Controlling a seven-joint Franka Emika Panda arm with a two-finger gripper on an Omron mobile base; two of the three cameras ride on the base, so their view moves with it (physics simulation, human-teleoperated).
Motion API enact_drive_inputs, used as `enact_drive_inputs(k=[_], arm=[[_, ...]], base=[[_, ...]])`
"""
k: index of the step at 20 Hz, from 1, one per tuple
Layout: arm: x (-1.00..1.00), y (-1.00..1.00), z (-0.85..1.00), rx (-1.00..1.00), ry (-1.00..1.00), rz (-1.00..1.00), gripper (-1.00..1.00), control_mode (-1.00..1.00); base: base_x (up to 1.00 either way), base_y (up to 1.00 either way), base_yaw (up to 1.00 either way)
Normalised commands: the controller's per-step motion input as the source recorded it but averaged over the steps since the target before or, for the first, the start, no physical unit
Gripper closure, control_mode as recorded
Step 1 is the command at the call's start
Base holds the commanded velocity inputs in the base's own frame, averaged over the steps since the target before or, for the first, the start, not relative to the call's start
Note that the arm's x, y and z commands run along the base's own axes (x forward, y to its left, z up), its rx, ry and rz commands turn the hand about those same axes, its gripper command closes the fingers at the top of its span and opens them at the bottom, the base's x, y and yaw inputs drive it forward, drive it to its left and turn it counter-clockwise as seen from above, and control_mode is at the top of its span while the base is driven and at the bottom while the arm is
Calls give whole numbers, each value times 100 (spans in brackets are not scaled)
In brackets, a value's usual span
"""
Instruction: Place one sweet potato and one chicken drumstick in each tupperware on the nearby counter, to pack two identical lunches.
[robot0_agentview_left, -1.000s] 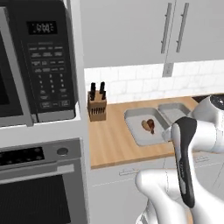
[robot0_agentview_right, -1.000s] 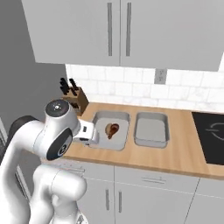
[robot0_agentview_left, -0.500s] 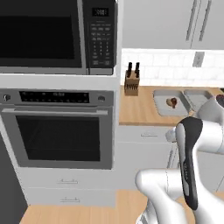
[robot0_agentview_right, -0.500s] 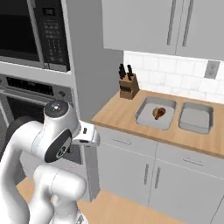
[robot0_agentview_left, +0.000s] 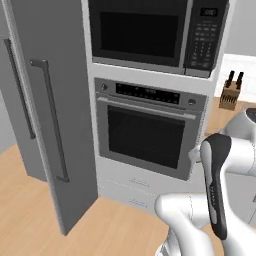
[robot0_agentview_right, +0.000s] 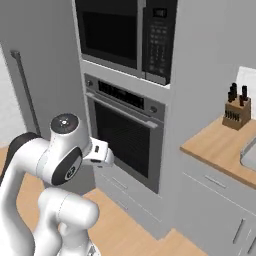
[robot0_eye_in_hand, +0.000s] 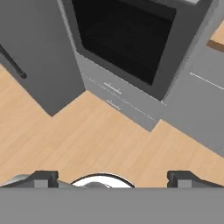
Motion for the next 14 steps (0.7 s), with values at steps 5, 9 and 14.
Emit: enact_drive_inputs(k=[5, 9, 14], arm=[[0, 0, 0, 0, 0, 0, -100, 100], [0, 0, 0, 0, 0, 0, -100, 100], [0, 0, 0, 0, 0, 0, -100, 100]], base=[[-31, 100, 27], [-8, 100, 21], [0, 100, 36]])
